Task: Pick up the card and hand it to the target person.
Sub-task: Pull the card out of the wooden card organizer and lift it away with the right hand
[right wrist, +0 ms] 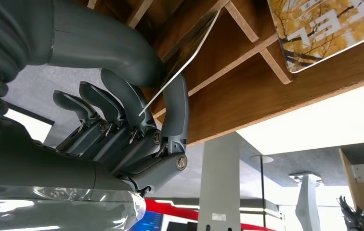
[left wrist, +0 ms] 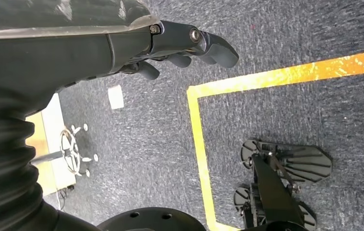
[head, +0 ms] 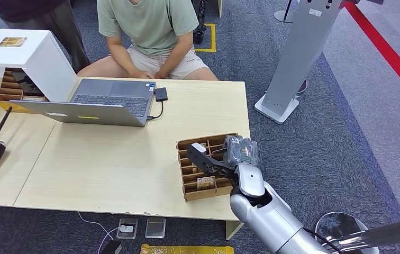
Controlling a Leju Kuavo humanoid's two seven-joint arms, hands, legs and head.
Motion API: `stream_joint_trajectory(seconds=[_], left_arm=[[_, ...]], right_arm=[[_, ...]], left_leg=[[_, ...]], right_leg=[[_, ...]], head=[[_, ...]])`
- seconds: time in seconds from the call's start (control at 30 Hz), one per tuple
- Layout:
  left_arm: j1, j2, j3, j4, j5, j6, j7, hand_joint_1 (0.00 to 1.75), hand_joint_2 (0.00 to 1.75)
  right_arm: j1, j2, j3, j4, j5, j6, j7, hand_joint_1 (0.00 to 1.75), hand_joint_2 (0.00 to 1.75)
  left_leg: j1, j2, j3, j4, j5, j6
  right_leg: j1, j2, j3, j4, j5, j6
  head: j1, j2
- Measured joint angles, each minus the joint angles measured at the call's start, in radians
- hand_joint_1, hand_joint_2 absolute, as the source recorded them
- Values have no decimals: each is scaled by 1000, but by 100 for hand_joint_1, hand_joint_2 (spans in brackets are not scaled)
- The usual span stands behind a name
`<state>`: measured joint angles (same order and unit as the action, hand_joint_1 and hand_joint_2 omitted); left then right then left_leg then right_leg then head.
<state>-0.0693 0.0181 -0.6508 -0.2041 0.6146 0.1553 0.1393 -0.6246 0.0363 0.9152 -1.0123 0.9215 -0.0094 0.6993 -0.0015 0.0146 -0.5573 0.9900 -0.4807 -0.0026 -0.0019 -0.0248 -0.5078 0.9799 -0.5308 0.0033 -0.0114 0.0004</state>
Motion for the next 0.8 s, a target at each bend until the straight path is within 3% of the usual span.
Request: stream_joint_trajectory(seconds=[0.47,0.8], left_arm=[[0,8,-6,0,33,15,-14,0,175],[1,10,-6,0,59,22,-11,0,175]], right_arm=[[16,-11,-13,-42,-15,-29,-8,173,175],[49,-60,-57,-296,-23,-71,-10,173,175]], left_leg=[[0,0,0,0,0,0],[0,0,0,0,0,0]], right_leg=[[0,0,0,0,0,0],[0,0,-1,0,0,0]], head=[[0,0],[0,0]])
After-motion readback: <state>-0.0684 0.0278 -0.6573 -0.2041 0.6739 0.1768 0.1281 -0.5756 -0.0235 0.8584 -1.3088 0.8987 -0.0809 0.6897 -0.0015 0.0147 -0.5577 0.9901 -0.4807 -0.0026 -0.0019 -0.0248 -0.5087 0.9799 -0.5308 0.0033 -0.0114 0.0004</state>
